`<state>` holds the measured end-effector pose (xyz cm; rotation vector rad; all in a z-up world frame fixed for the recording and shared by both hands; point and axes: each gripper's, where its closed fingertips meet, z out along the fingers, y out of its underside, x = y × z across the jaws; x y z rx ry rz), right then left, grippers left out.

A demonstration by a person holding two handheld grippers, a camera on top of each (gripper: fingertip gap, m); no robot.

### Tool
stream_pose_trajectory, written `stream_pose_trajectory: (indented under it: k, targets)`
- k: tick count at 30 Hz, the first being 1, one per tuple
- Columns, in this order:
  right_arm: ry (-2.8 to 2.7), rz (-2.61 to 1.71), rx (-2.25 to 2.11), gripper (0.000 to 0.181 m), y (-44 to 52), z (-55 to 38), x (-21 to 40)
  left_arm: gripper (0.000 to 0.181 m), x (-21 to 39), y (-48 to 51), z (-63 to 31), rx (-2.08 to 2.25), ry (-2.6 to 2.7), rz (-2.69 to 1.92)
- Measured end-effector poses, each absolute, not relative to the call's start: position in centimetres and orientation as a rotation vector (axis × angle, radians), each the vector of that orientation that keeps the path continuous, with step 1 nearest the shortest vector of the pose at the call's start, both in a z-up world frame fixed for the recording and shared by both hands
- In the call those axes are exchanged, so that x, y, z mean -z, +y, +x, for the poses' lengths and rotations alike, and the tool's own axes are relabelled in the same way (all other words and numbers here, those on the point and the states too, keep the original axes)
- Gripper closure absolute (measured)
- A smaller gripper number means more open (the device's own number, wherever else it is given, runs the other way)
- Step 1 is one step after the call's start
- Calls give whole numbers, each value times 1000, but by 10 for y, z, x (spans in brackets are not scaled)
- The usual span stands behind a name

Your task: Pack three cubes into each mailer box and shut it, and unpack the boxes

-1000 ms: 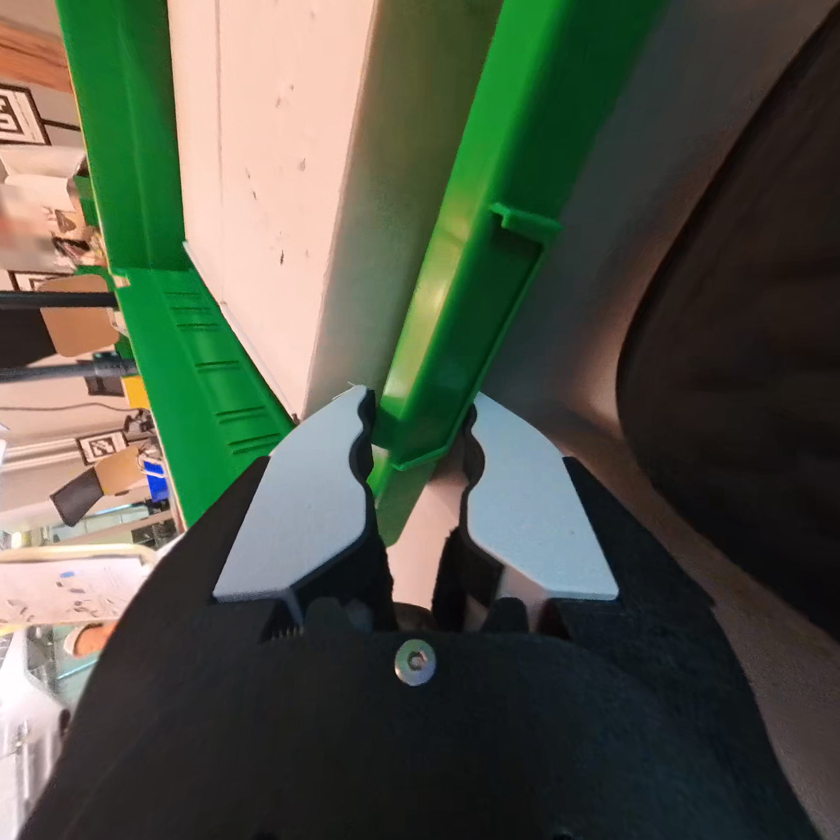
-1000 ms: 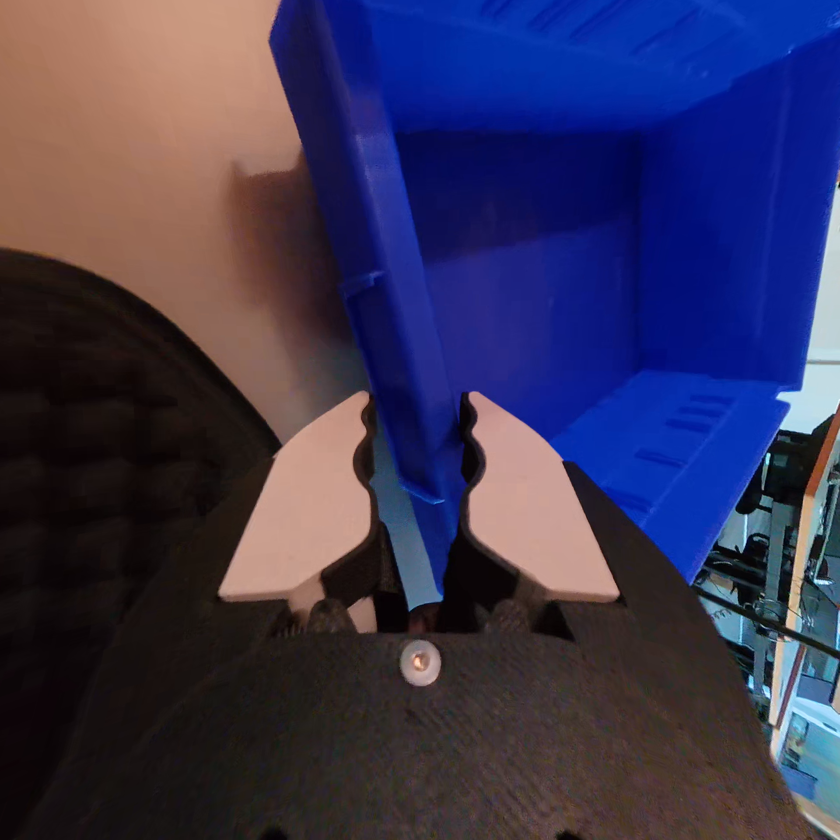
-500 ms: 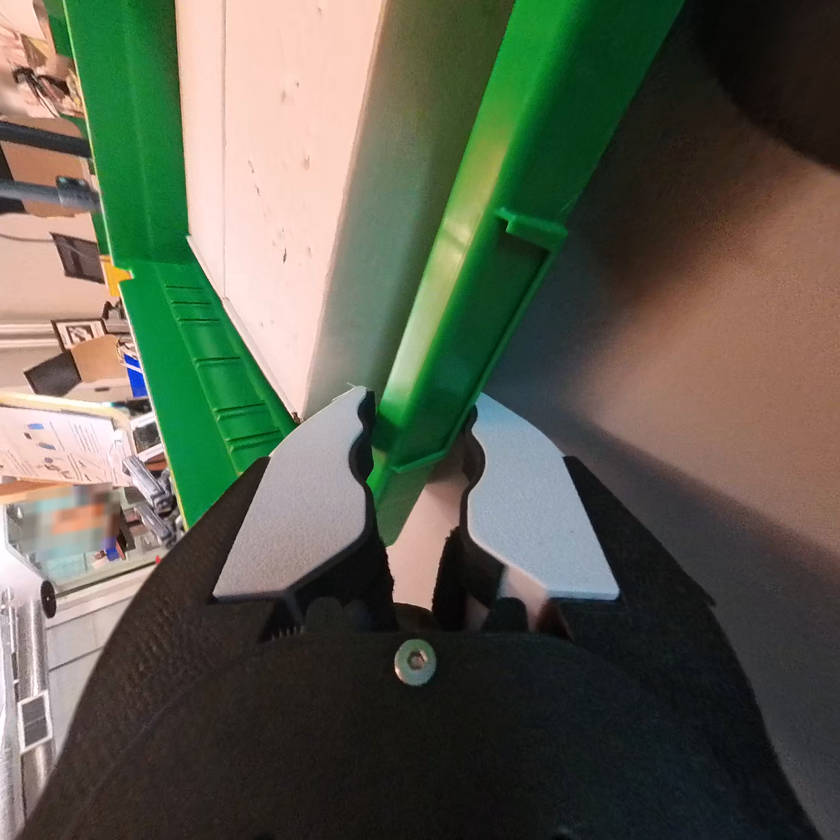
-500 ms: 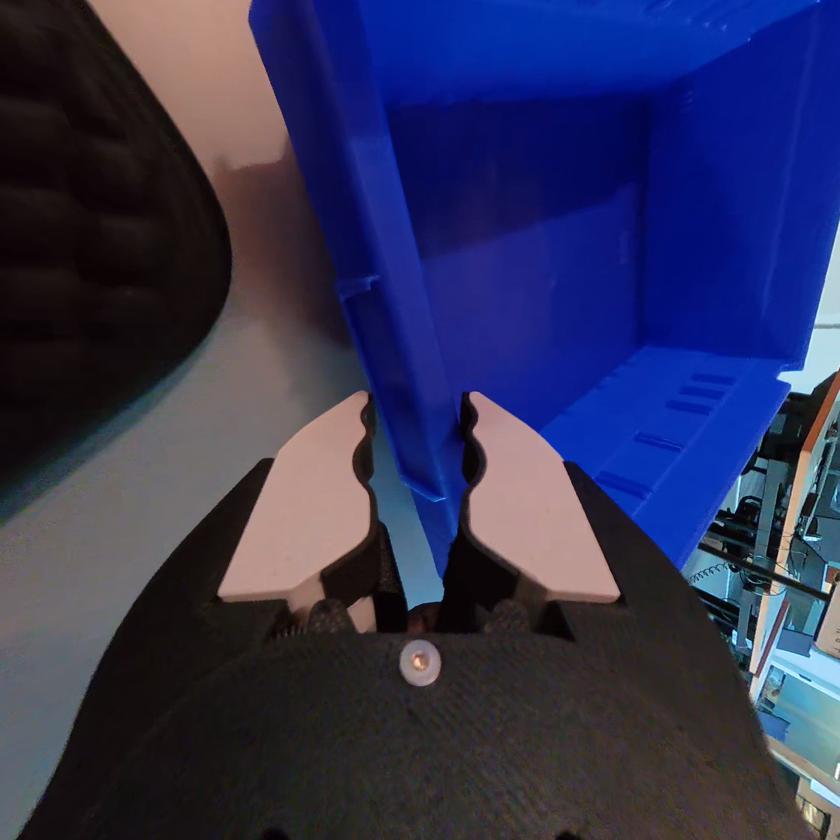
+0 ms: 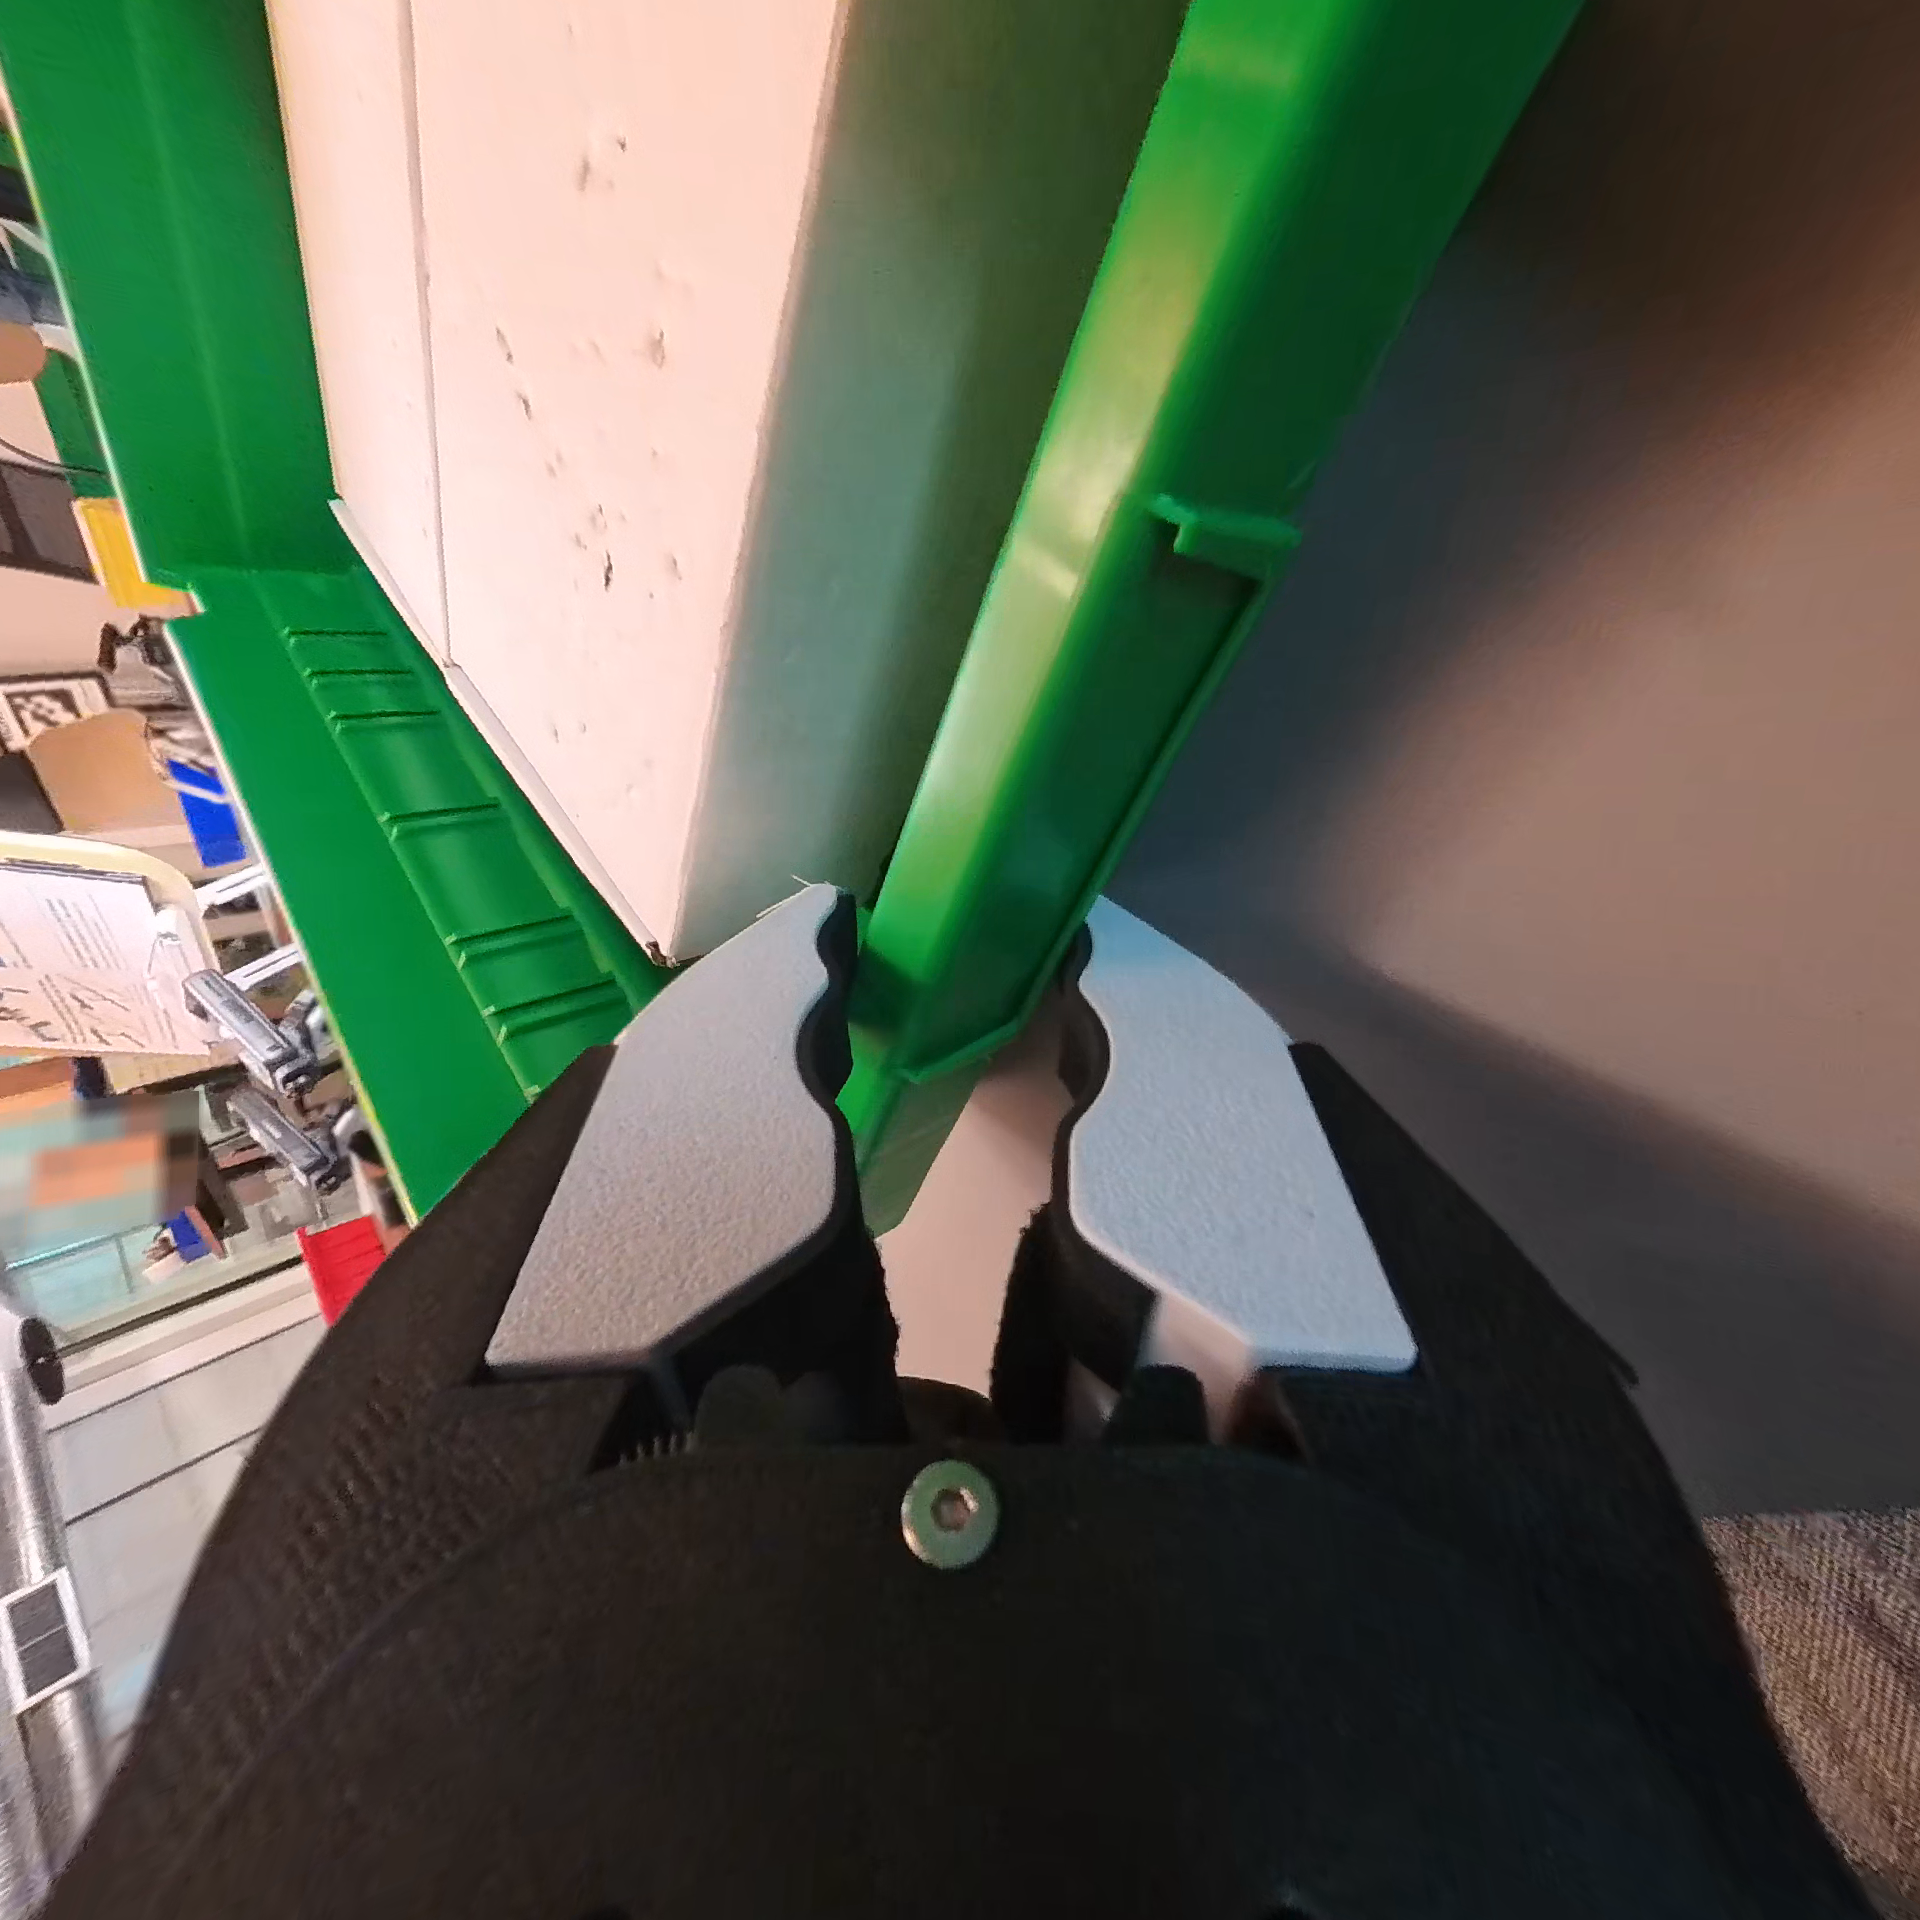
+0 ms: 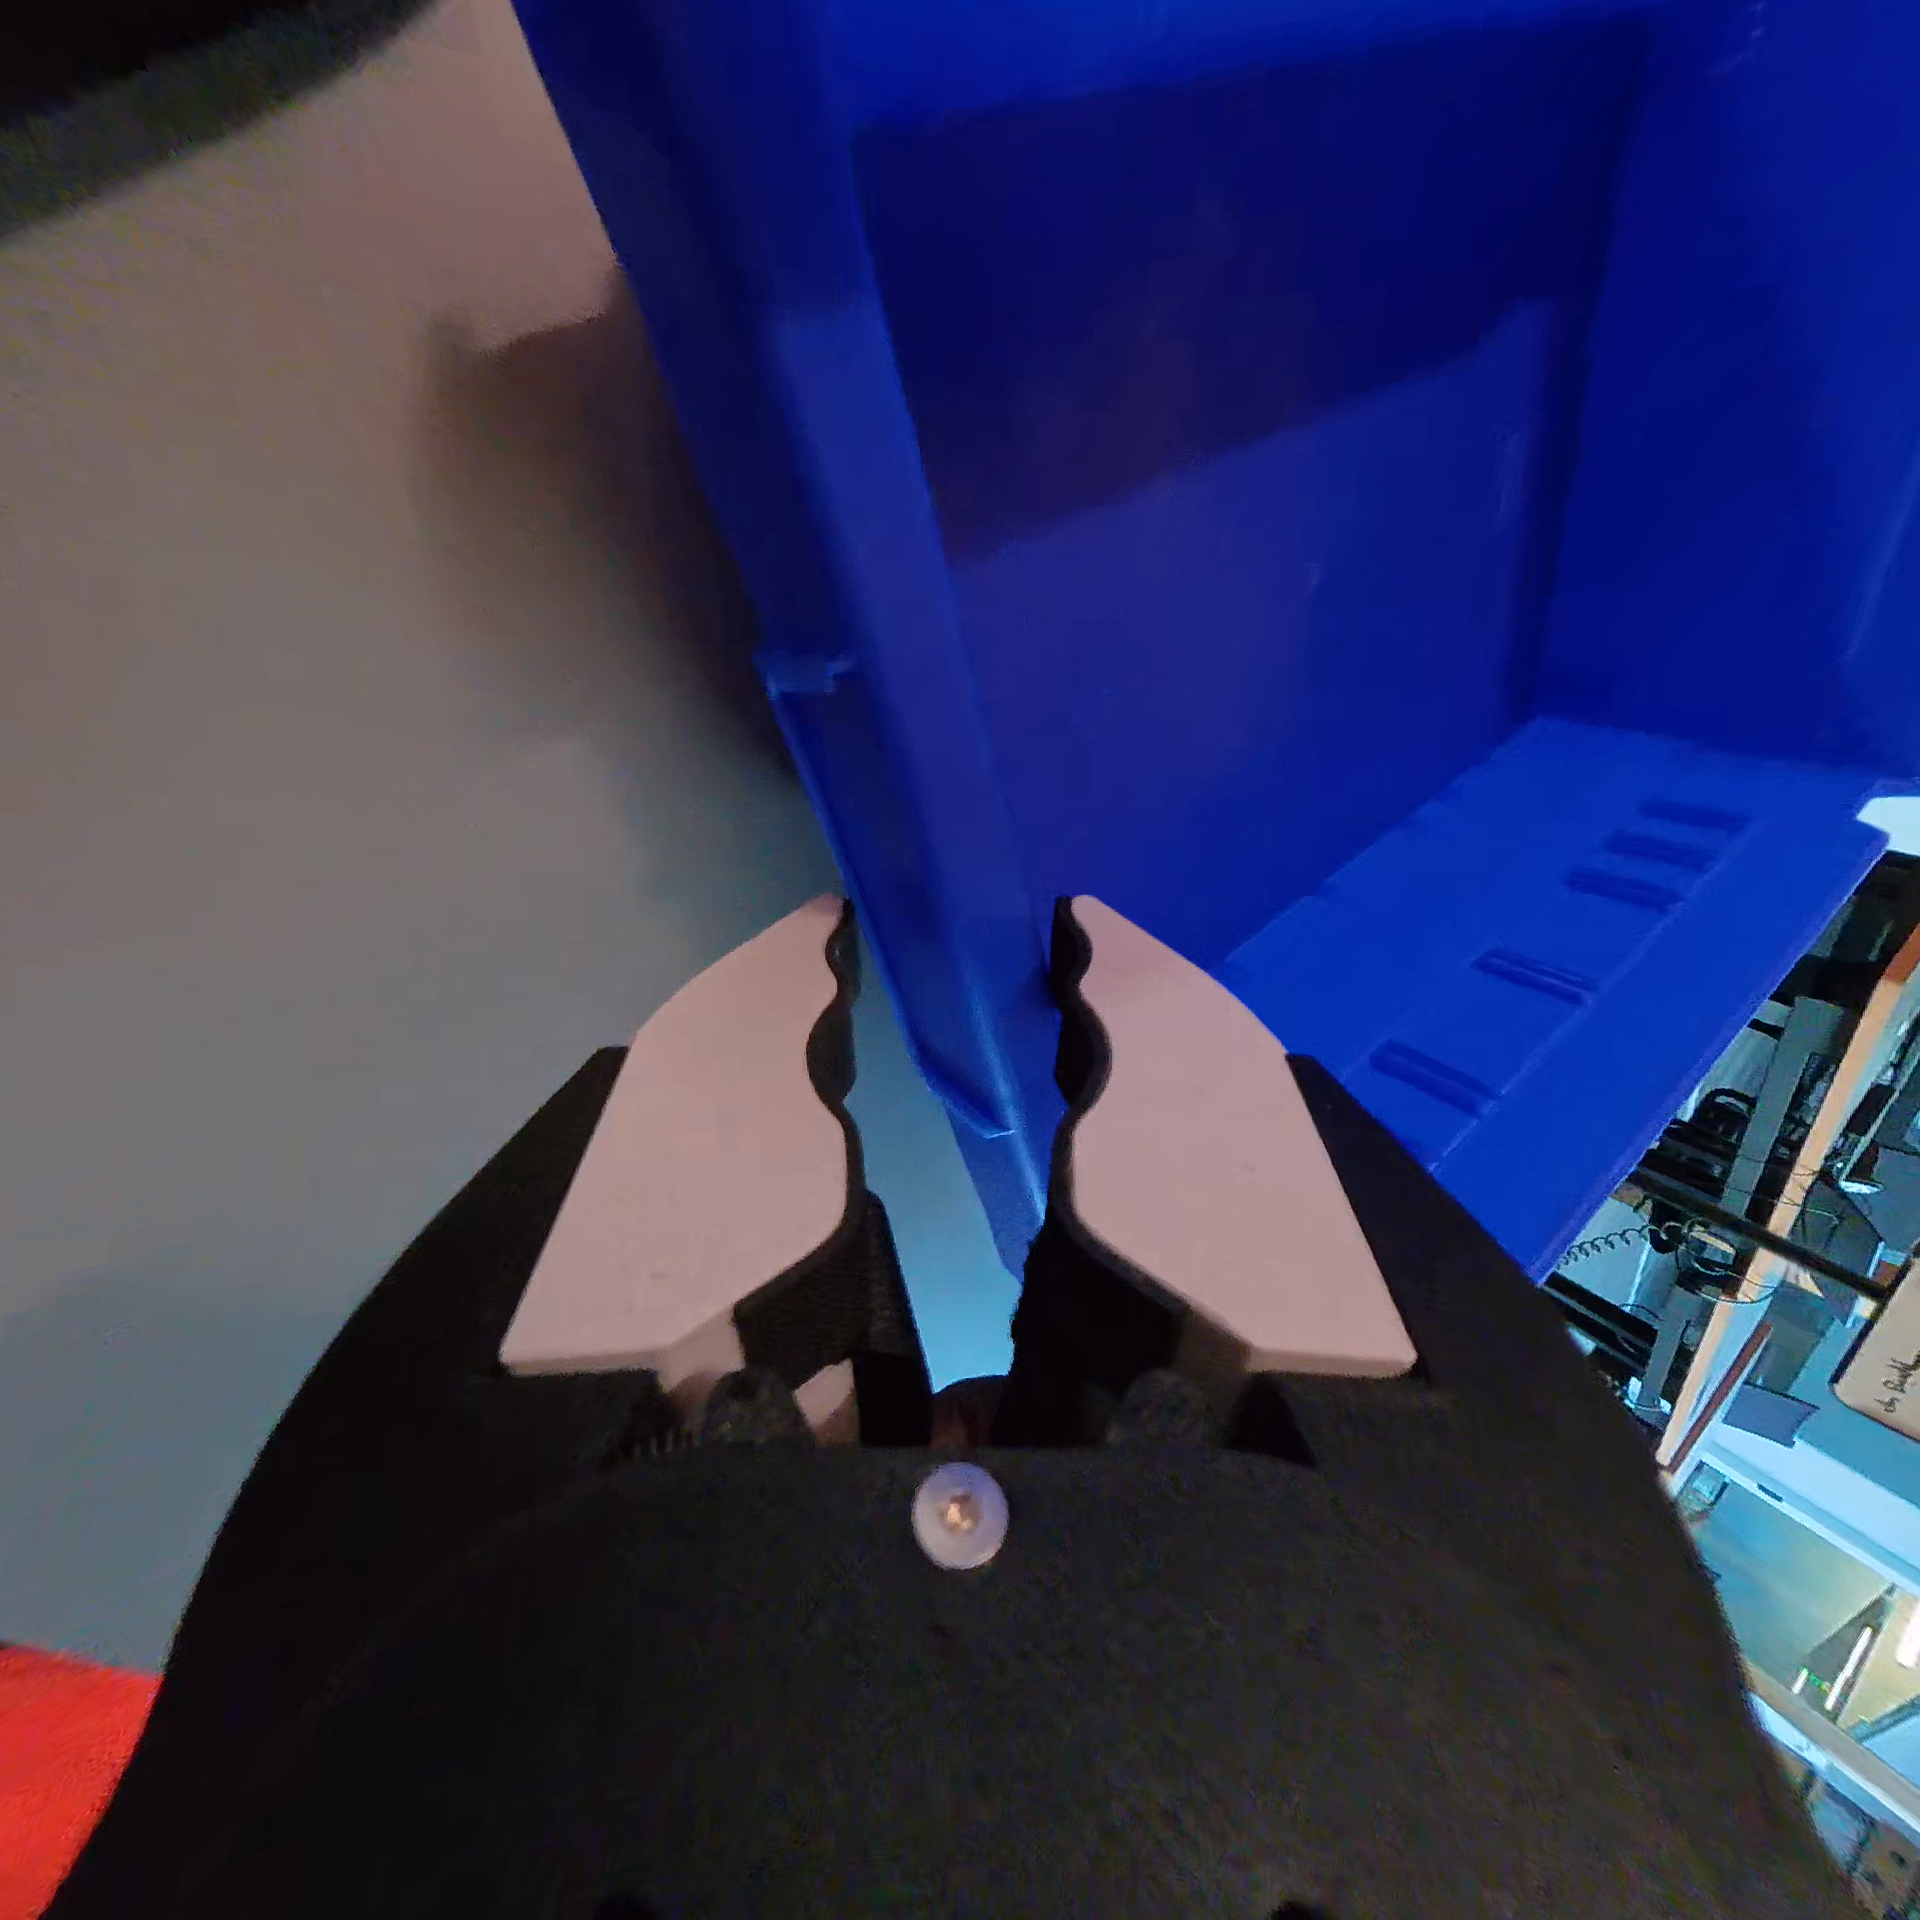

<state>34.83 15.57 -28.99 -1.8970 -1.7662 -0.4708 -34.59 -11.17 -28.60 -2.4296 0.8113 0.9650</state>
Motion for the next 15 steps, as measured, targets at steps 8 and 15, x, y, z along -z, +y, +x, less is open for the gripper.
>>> stream_pose_trajectory:
  k: [8,15]
  targets:
    - [-1655,-2066,280,100,140,361,288,123,273,-110,-323,-617,712,-2376]
    - [-1494,-1795,-305,66,113,288,222,98,191,-81,-294,-232,833,-2159]
